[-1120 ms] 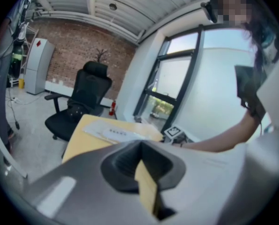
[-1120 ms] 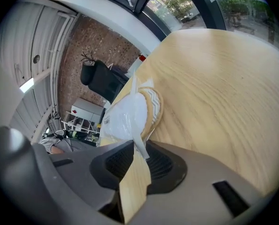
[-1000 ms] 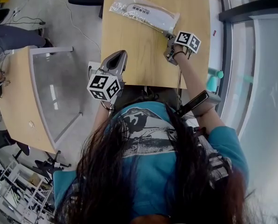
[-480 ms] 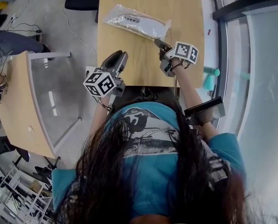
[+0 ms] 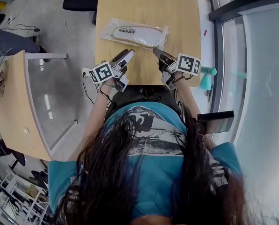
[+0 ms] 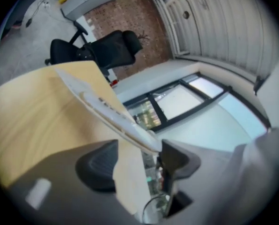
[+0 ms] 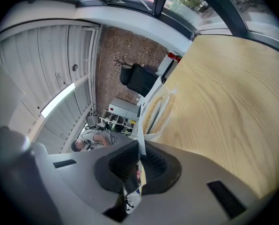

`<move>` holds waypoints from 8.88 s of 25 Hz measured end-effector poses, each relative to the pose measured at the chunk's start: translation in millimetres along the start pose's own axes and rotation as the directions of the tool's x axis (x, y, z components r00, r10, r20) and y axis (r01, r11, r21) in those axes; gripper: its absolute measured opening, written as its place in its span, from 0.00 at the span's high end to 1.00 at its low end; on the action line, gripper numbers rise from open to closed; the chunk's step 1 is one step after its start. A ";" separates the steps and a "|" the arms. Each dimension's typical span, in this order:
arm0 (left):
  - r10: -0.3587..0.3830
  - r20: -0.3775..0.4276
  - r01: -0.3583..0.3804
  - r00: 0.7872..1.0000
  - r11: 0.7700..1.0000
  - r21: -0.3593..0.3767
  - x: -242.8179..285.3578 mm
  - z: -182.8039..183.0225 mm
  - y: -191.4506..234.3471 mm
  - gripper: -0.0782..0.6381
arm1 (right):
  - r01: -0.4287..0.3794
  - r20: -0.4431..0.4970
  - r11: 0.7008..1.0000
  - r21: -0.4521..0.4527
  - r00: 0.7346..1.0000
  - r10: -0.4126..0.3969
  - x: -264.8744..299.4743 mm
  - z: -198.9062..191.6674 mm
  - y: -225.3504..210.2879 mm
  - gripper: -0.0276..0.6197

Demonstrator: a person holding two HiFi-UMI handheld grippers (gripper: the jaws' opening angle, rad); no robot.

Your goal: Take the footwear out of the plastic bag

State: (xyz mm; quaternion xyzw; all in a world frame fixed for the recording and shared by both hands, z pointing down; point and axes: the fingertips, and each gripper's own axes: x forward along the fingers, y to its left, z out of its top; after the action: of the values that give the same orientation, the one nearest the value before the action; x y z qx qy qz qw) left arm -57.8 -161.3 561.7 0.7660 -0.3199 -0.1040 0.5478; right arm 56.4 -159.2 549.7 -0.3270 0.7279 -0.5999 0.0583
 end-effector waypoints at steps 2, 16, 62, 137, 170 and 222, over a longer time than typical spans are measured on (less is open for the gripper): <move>-0.035 0.031 0.037 0.999 0.996 -0.078 5.8 1.0 2.6 0.47 | -0.006 -0.007 1.000 -0.026 1.000 0.006 -7.0 -2.5 7.3 0.92; -0.080 0.203 0.156 0.976 0.907 -0.391 19.8 10.6 41.1 0.47 | -0.065 -0.023 0.986 -0.153 0.998 0.062 -30.8 -20.5 54.9 0.92; -0.287 0.433 0.401 0.854 0.894 -0.200 -55.6 89.5 -34.9 0.79 | -0.225 -0.026 0.929 -0.293 0.973 0.228 -34.5 37.2 73.3 0.68; 0.160 0.312 -0.189 0.936 0.980 0.066 -47.8 110.4 10.9 0.89 | -0.016 0.221 0.968 -0.252 0.972 0.074 -101.3 77.7 52.3 0.83; 0.351 0.333 -0.304 0.875 0.935 -0.185 -80.6 82.6 88.3 0.89 | 0.089 0.424 0.968 -0.233 0.906 0.019 -170.8 133.1 54.2 0.85; 0.279 -0.134 -0.305 0.951 0.921 -0.243 69.2 0.8 69.0 0.36 | -0.061 0.453 0.989 -0.136 0.884 0.117 -143.2 131.5 73.4 0.85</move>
State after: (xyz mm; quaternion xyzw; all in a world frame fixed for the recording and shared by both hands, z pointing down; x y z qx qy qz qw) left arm -30.6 -217.1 637.1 0.6352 -0.3871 -0.0251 0.6679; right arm 201.0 -185.9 402.8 -0.4287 0.7416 -0.4583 0.2370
